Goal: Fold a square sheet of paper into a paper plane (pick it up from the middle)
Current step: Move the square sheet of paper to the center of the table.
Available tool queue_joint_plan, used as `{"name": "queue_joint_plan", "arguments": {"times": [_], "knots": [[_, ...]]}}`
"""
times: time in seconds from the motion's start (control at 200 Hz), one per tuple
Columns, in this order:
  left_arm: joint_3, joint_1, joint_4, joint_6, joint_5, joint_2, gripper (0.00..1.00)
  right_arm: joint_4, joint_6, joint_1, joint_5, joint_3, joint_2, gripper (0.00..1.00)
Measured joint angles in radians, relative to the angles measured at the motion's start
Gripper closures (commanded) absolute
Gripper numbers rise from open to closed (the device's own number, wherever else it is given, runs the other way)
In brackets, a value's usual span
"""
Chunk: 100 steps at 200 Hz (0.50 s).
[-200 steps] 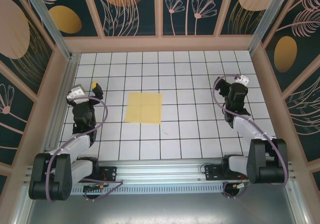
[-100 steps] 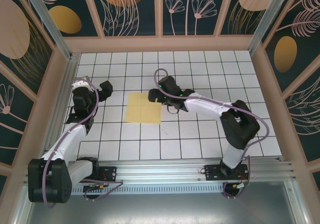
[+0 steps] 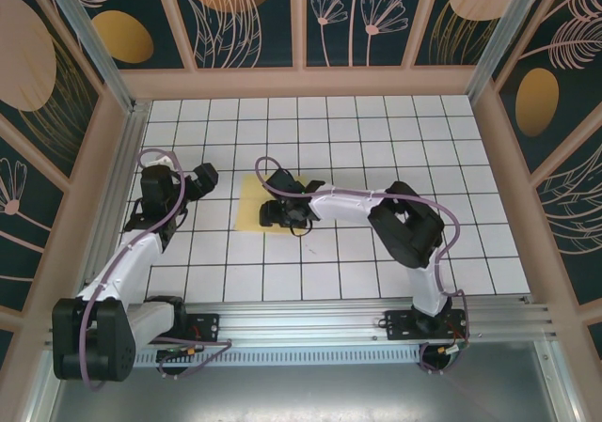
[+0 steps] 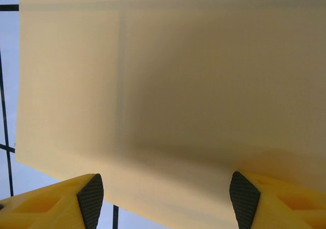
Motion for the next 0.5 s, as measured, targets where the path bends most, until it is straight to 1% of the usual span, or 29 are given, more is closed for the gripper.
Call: {"name": "queue_joint_plan", "arguments": {"times": [0.065,0.14,0.235,0.33,0.395,0.5], "knots": [[0.003,0.000,-0.008,-0.001,0.013,0.006,0.02,0.001,-0.016,0.000,-0.001,-0.018,-0.013,0.29],[0.010,0.000,-0.017,-0.004,0.032,0.017,0.01,-0.003,-0.046,-0.004,-0.005,-0.080,-0.059,0.29],[0.016,0.000,-0.023,-0.011,0.058,0.038,0.02,-0.045,-0.099,-0.018,-0.010,-0.175,-0.140,0.29],[0.016,0.000,-0.029,-0.025,0.090,0.059,0.02,-0.108,-0.146,-0.041,-0.006,-0.230,-0.201,0.29],[0.015,0.000,-0.028,-0.040,0.112,0.070,0.01,-0.145,-0.163,-0.052,0.002,-0.237,-0.225,0.25],[-0.008,-0.003,-0.022,-0.073,0.146,0.072,0.03,-0.163,-0.153,-0.050,0.015,-0.218,-0.263,0.15]]}}
